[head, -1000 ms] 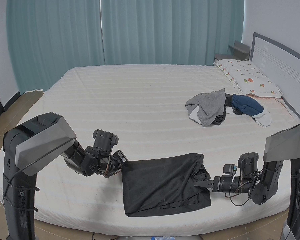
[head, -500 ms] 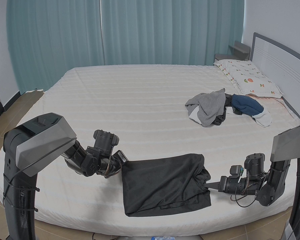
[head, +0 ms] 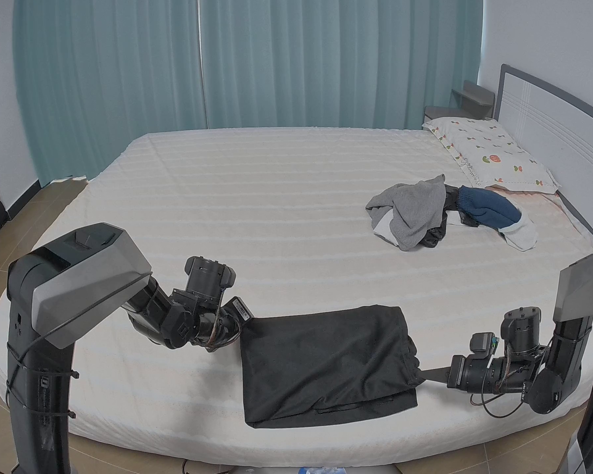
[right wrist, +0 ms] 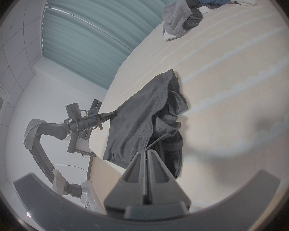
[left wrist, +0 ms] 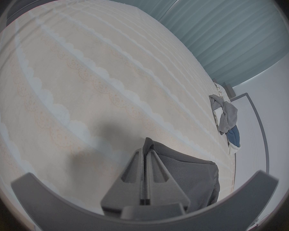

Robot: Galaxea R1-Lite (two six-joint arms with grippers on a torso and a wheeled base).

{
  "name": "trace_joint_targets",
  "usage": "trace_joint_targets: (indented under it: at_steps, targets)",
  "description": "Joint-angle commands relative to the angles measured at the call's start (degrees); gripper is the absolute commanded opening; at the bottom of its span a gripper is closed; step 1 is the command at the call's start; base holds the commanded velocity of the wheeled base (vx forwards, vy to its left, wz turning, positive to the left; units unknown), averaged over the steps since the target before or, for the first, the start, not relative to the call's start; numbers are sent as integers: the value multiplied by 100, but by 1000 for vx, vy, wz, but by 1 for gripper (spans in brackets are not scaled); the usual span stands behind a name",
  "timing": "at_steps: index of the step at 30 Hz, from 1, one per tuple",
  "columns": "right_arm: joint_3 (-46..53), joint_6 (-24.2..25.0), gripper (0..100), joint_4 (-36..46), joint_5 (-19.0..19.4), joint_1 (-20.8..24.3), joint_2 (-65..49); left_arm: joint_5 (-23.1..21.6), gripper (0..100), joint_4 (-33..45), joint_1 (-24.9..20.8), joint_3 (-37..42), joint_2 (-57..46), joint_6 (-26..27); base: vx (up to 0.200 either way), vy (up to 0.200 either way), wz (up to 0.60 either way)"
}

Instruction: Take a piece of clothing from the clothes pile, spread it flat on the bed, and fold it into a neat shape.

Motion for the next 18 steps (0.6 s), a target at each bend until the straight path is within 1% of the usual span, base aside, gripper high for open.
trace_joint_targets:
  at_steps: [1,3,8,11,12,14,18]
  targets:
    - [310,-351,0,-1,30,-93,-8,-6,0,6,1,-7,6,-2,0,0,0]
    - [380,-614,0,-10,30,-101,53,-6,0,-3,1,-7,6,-2,0,0,0]
    - [459,-878,0,-36,21,-180,220,3,0,6,1,-7,6,7,0,0,0]
    - [591,-1247,0,-36,30,-180,352,-6,0,6,1,-7,15,7,0,0,0]
    - [608,-1361,100,-36,30,-180,405,-6,0,6,1,-7,6,7,0,0,0]
    - [573,-1476,100,-36,3,-224,431,-6,0,6,1,-7,15,7,0,0,0]
    - [239,-1423,100,-28,12,-427,273,-6,0,6,1,-7,6,7,0,0,0]
